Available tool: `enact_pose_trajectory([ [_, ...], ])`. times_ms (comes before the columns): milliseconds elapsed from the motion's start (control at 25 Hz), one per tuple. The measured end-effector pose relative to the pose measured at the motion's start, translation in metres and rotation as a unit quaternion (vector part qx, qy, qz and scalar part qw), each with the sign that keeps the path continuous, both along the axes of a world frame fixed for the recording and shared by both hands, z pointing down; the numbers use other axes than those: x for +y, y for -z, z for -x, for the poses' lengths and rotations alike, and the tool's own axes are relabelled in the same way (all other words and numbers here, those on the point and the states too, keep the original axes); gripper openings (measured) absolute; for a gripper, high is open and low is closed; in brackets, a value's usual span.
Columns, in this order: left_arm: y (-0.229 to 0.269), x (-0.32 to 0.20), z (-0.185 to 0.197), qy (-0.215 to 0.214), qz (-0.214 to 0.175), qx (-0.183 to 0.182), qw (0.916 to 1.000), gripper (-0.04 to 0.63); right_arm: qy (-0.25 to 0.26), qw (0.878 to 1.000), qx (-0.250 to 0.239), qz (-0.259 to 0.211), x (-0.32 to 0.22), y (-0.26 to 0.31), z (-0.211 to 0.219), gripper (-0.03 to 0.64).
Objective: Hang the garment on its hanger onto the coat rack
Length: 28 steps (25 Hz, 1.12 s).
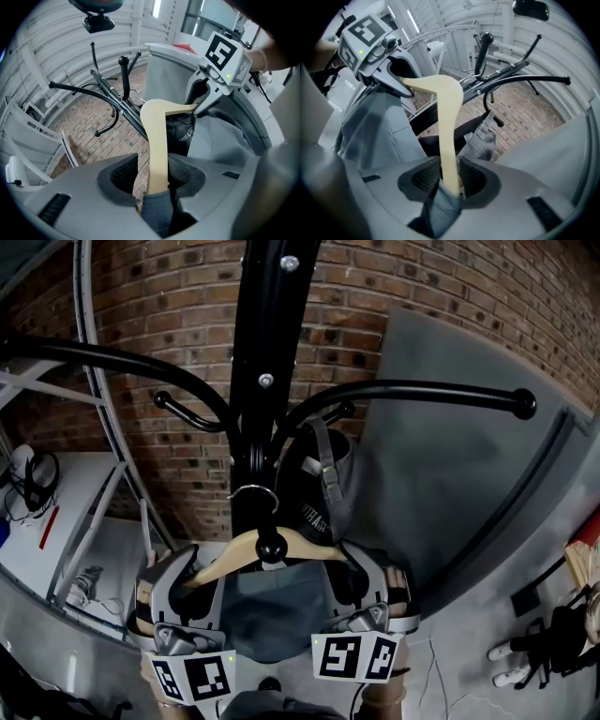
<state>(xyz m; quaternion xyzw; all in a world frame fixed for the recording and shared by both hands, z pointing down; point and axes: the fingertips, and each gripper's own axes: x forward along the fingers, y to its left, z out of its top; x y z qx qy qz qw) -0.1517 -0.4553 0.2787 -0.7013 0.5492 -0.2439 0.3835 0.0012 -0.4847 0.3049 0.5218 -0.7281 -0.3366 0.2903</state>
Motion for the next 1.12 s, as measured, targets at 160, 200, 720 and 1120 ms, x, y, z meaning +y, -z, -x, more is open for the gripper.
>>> enact_pose_trajectory([
  [160,0.000,0.010,0.001,0.009,-0.002,-0.007,0.9999,0.155,0.001,1.000,0.002,-0.001,0.011,0.000,-0.002,0.127],
  [200,0.000,0.013,0.000,0.011,-0.002,-0.008,0.9999,0.155,0.003,1.000,0.003,-0.001,0.015,0.000,-0.003,0.127],
  [720,0.010,0.057,-0.012,0.002,-0.008,0.007,0.9999,0.179,0.015,1.000,-0.006,0.003,0.053,0.004,-0.010,0.122],
  [1120,0.005,0.101,-0.023,-0.009,0.016,0.041,0.9990,0.178,0.047,0.997,-0.054,0.018,0.096,0.008,-0.014,0.064],
])
